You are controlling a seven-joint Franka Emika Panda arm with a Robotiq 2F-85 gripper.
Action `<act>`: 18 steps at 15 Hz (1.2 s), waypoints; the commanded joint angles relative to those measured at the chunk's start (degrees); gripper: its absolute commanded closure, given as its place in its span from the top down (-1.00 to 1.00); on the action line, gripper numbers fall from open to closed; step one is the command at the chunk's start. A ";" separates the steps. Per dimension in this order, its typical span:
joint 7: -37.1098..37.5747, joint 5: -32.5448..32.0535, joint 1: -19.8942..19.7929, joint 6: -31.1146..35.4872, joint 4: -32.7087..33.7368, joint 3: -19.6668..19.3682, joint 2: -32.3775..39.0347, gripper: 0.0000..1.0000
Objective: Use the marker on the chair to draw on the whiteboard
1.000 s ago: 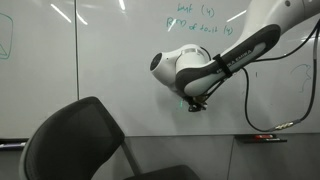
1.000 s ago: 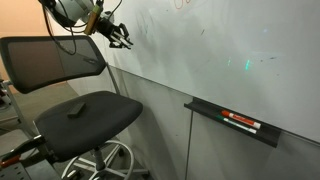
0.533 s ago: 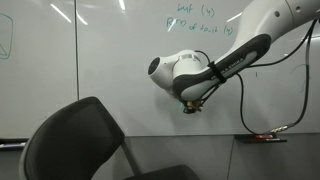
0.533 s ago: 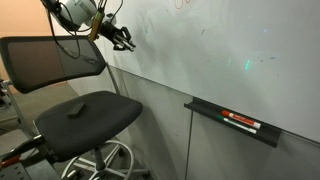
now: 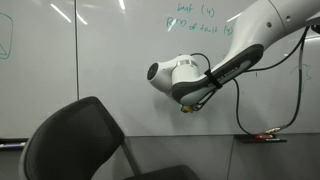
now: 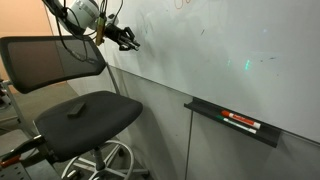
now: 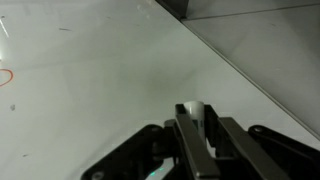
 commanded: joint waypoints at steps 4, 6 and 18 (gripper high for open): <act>2.93 -1.25 0.99 -0.74 5.08 -1.36 3.93 -0.81; 3.08 -1.17 1.25 -0.76 6.54 -1.41 5.25 -0.81; 2.31 -0.61 1.00 -0.28 10.17 -3.04 9.37 -0.81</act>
